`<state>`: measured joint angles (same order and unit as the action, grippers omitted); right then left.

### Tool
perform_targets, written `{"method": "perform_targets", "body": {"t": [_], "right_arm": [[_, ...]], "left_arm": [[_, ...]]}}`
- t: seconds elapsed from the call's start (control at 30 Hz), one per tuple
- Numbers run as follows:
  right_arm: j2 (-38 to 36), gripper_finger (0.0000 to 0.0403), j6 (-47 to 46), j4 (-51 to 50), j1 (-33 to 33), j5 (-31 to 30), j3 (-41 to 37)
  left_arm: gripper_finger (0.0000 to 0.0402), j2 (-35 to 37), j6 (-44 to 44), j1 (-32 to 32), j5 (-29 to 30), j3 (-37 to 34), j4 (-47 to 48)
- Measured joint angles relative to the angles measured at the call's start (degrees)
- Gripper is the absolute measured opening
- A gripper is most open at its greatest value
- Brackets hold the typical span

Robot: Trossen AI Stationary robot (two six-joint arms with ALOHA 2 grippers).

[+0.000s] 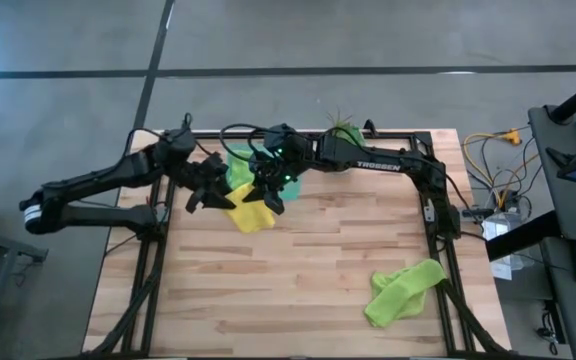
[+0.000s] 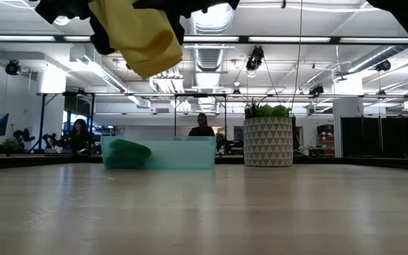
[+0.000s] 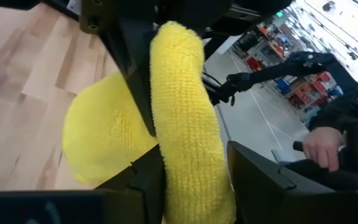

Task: Fold microfiber towels
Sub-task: Put the folded yellow microfiber towel into the blue bin

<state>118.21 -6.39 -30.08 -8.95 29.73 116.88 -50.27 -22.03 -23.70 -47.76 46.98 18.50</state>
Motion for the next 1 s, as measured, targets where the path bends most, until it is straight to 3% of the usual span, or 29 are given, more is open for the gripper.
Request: {"method": "perform_targets", "body": {"t": [0.1,0.3,0.57,0.77,1.0], "right_arm": [[0.0,0.0012,0.0,-0.66,-0.04,-0.21,0.0],[-0.11,0.0012,0.0,-1.7,-0.1,-0.46,0.01],[-0.79,0.0023,-0.73,-4.25,-0.79,-1.9,0.0],[-3.43,0.0085,-2.15,-12.39,-1.96,-2.01,-0.13],[-10.16,0.0159,-2.6,-23.87,-0.67,-10.08,-2.81]], "left_arm": [[0.012,-0.83,-0.1,0.0,1.0,-0.02,0.04],[0.0013,-0.63,4.37,0.07,5.8,0.83,0.91],[0.0003,-3.98,13.46,-0.06,10.17,5.73,10.41],[0.0002,-11.47,20.05,-0.09,9.22,9.5,13.77],[0.0001,-24.03,27.93,-0.1,7.32,17.65,17.58]]}}
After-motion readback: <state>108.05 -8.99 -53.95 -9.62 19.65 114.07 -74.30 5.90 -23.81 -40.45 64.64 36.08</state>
